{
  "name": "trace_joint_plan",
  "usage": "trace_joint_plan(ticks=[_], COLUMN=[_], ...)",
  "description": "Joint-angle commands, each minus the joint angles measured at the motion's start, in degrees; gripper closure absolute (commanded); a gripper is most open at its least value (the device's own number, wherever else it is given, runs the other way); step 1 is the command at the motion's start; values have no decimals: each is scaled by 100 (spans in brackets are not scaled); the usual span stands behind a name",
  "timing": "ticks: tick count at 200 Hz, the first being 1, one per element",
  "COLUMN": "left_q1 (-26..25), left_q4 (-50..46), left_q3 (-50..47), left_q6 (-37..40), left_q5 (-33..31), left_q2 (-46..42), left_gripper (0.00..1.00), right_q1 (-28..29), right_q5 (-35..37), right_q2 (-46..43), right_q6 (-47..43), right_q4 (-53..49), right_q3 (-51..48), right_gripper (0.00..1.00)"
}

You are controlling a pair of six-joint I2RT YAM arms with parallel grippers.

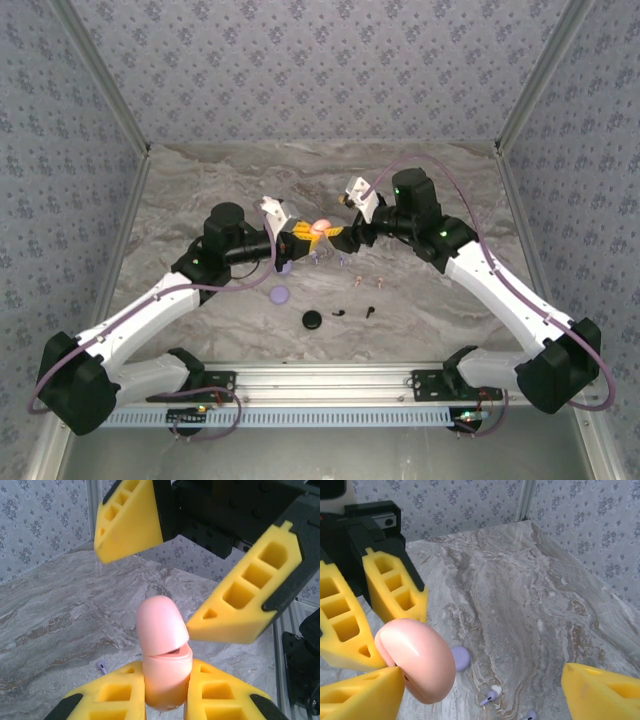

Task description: Insert the wireless bluetooth earbuds into the charging case

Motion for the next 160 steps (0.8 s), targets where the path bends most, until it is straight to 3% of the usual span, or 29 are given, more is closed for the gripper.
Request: trace_joint_plan(ticks=[1,160], left_q1=[-68,-105], left_q4=[-49,-40], left_q3=[114,117], left_q6=[127,127], left_q5=[137,164], left_q2=[-42,-51], left_gripper=[100,100], right_q1=[-84,-106], right_q5=[151,80], right_q2=[34,306], right_q6=[-48,35], right_q4=[-28,-172], right_q3=[277,566], right_gripper=[16,16])
